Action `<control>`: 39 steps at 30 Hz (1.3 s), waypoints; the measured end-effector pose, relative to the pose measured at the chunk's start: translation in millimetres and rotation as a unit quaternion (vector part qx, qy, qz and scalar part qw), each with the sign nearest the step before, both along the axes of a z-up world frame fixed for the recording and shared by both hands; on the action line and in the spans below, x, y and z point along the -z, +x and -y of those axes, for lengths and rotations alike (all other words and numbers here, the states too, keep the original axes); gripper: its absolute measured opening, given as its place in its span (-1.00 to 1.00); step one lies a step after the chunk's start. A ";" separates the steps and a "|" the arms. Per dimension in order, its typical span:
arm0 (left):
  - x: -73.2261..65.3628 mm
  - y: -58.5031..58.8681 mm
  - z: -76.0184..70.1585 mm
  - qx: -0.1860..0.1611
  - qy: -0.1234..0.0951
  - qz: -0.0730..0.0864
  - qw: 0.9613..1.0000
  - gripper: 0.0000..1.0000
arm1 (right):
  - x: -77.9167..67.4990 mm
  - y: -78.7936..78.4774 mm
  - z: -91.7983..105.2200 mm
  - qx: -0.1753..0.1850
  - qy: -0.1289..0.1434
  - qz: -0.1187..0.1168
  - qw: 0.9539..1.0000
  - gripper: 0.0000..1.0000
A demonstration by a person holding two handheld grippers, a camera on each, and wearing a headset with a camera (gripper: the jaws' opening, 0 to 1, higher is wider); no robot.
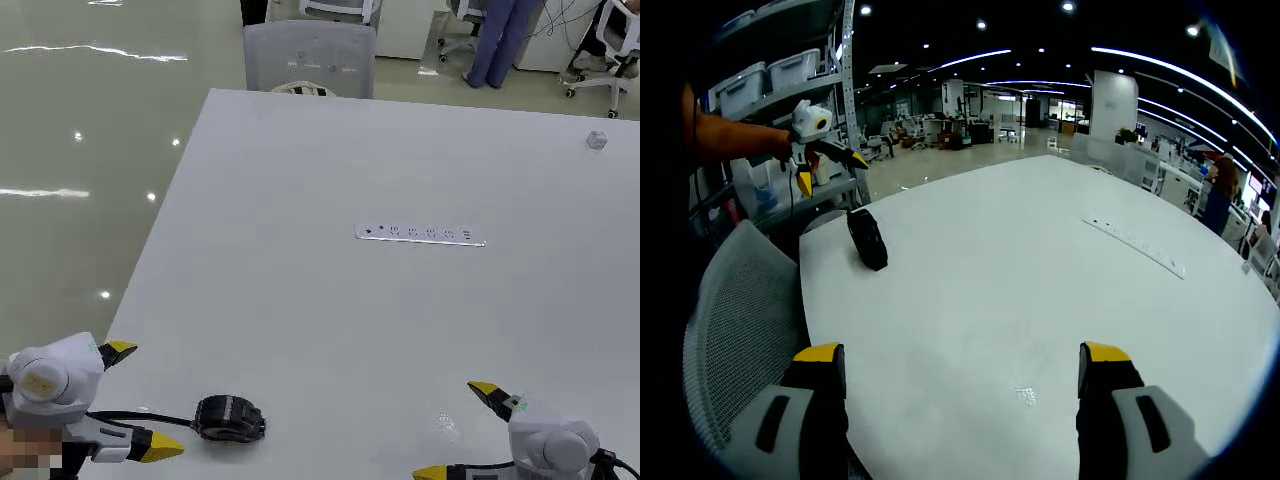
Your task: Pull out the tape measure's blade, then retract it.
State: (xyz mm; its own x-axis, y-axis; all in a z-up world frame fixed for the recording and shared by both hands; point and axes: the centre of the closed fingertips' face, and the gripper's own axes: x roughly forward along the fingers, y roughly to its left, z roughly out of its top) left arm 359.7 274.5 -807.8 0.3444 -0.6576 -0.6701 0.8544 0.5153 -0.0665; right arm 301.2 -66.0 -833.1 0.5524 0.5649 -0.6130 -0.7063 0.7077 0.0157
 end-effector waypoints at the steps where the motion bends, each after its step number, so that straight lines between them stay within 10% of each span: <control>1: -0.5 0.4 1.1 0.003 0.001 -0.001 1.000 1.00 | 0.0 0.7 -0.5 -0.001 0.000 0.000 1.000 0.98; 27: 2.5 15.4 28.8 0.083 0.049 -0.009 0.995 1.00 | 2.7 19.1 -23.5 -0.053 -0.013 -0.010 0.998 0.97; 39: 10.5 18.2 39.8 0.137 0.083 -0.006 0.987 1.00 | 6.2 28.8 -43.2 -0.083 -0.015 -0.012 0.996 0.97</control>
State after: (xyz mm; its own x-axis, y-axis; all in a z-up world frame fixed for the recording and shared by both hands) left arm 378.0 234.6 -818.3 0.1603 -0.6057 -0.7794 0.9628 0.2700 -0.0119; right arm 330.0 -22.8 -839.3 0.4377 0.6280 -0.6434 -0.8134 0.5815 0.0143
